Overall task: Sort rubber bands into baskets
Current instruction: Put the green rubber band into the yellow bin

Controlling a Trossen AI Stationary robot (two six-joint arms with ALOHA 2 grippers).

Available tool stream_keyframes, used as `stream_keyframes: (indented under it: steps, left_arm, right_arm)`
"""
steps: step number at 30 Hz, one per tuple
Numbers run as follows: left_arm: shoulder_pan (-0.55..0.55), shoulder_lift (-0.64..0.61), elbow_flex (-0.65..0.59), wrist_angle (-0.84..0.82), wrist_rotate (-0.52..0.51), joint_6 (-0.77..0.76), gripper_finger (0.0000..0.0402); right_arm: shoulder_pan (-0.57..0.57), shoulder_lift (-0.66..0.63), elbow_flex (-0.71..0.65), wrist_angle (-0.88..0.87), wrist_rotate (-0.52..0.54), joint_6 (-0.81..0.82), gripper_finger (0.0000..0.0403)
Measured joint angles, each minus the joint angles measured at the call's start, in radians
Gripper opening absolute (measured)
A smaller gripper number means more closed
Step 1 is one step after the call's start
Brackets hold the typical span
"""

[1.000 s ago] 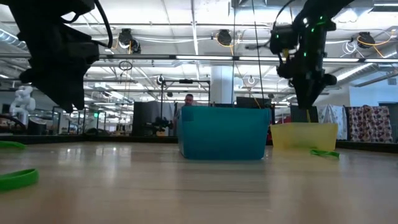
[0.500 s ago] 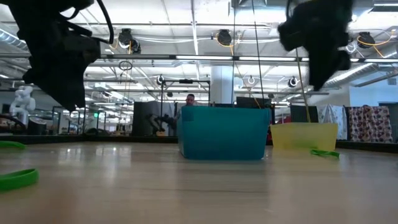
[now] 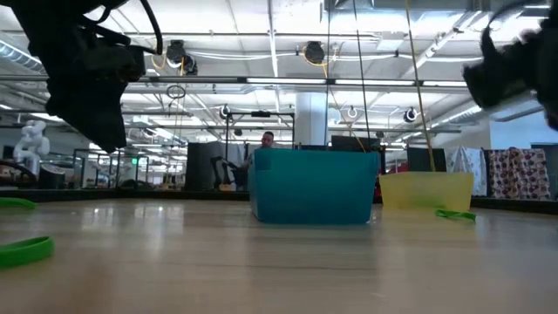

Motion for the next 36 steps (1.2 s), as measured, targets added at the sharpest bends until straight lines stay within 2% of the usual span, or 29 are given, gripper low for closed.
stream_keyframes:
  steps: [5,12,15,19,21,28,30,36]
  left_arm:
    - [0.000,0.000,0.000,0.000,-0.017,0.002,0.0189]
    - [0.000,0.000,0.000,0.000,0.000,0.001,0.0189]
    - [0.000,0.000,0.000,0.001,0.002,-0.002,0.0189]
    - [0.000,0.000,0.000,0.001,0.017,-0.002,0.0189]
    - [0.000,0.000,0.000,0.000,0.018,-0.002,0.0189]
    - [0.000,0.000,0.000,0.011,0.018,-0.004,0.0189]
    - [0.001,0.001,0.000,0.027,0.016,-0.005,0.0189]
    - [0.003,0.000,0.000,0.055,0.005,-0.007,0.0189]
  right_arm:
    - [0.015,0.093,0.002,0.030,-0.002,0.055,0.0130]
    - [0.012,0.116,0.003,0.064,-0.003,0.082,0.0123]
    - [0.003,0.113,0.003,0.066,-0.007,0.079,0.0091]
    - [-0.017,0.105,0.012,0.087,-0.005,0.014,0.0016]
    - [-0.029,0.105,0.038,0.070,0.050,-0.033,0.0009]
    - [-0.127,0.031,0.186,-0.281,0.110,-0.244,0.0001]
    - [-0.169,-0.013,0.214,-0.353,0.168,-0.292,0.0001]
    - [-0.357,-0.149,0.220,-0.407,0.267,-0.474,0.0000]
